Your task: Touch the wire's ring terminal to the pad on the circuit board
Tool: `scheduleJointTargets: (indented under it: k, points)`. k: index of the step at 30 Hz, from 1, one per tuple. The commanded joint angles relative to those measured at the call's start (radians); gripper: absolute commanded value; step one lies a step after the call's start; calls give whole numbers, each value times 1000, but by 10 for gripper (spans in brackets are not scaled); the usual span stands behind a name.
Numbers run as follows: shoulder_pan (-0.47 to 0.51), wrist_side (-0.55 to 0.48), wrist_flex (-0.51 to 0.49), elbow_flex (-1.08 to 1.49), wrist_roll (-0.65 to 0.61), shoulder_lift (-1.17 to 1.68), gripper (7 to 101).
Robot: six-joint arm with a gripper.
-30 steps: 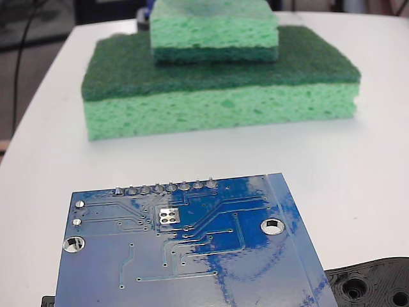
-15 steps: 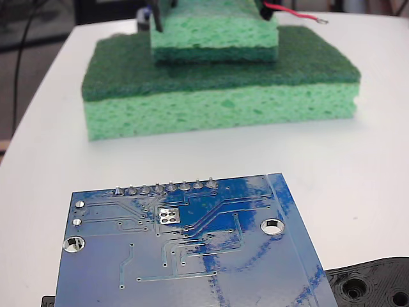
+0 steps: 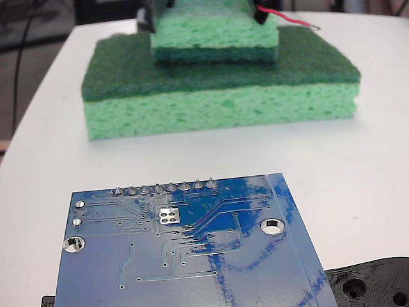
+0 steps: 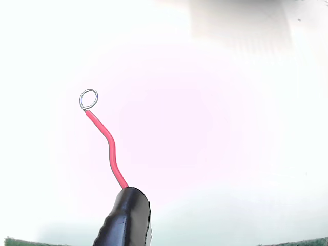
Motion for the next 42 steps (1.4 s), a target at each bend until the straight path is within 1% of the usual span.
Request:
scheduleJointTargets:
  k: [1, 15, 42]
  points:
    - [2, 9, -3, -5, 0, 2, 1003]
    - [-29, 31, -3, -5, -5, 2, 1003]
    - [-29, 32, -3, -5, -3, 2, 1003]
